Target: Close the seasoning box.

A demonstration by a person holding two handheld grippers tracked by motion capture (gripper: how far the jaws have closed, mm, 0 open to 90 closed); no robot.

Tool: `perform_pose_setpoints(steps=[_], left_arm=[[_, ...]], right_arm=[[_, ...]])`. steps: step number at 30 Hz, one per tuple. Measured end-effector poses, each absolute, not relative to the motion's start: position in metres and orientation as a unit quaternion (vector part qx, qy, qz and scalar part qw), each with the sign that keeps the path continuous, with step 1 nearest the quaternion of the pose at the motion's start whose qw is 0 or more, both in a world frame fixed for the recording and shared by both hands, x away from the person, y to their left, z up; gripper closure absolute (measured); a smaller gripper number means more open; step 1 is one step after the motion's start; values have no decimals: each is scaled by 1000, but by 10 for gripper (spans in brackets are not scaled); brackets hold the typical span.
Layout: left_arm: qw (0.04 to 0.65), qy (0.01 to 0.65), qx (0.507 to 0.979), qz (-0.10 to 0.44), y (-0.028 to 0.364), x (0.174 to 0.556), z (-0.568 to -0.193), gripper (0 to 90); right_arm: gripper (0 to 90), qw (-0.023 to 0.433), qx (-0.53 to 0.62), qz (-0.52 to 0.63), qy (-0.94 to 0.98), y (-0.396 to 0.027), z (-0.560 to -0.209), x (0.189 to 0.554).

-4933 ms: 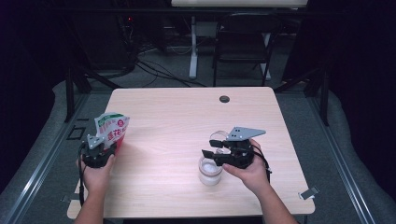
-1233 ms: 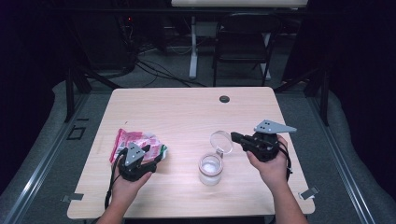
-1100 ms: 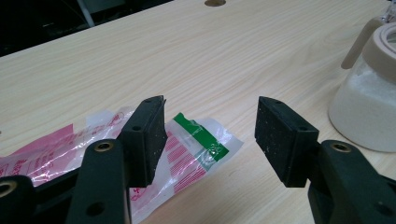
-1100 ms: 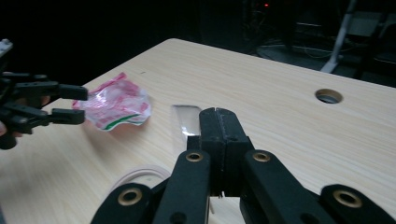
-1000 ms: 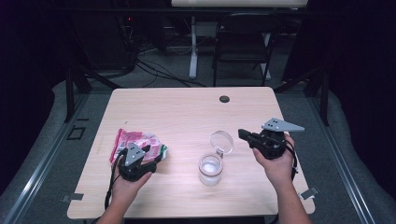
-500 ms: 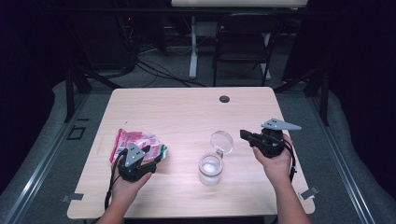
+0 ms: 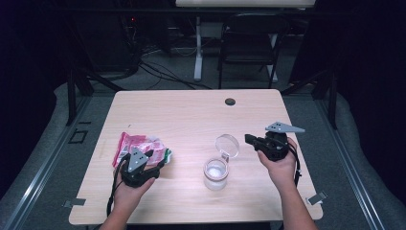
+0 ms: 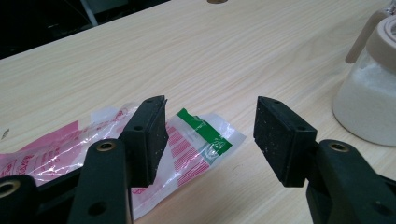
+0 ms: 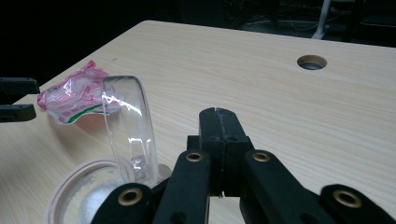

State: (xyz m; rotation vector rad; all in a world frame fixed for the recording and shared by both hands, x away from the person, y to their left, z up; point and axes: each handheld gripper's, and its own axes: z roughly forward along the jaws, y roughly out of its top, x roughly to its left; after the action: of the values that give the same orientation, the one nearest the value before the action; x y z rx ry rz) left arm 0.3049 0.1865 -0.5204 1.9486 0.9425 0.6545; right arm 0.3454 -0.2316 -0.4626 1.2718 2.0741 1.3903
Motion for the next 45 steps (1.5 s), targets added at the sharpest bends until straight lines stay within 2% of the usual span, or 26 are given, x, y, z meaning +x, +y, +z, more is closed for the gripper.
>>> perform_pose_setpoints(steps=[20, 45], left_arm=[[420, 378, 781, 266, 186, 304, -521, 466], [416, 361, 794, 256, 178, 302, -521, 577]], right_arm=[[900, 161, 440, 480, 742, -222, -468, 347], [900, 155, 424, 471, 758, -206, -474, 347]])
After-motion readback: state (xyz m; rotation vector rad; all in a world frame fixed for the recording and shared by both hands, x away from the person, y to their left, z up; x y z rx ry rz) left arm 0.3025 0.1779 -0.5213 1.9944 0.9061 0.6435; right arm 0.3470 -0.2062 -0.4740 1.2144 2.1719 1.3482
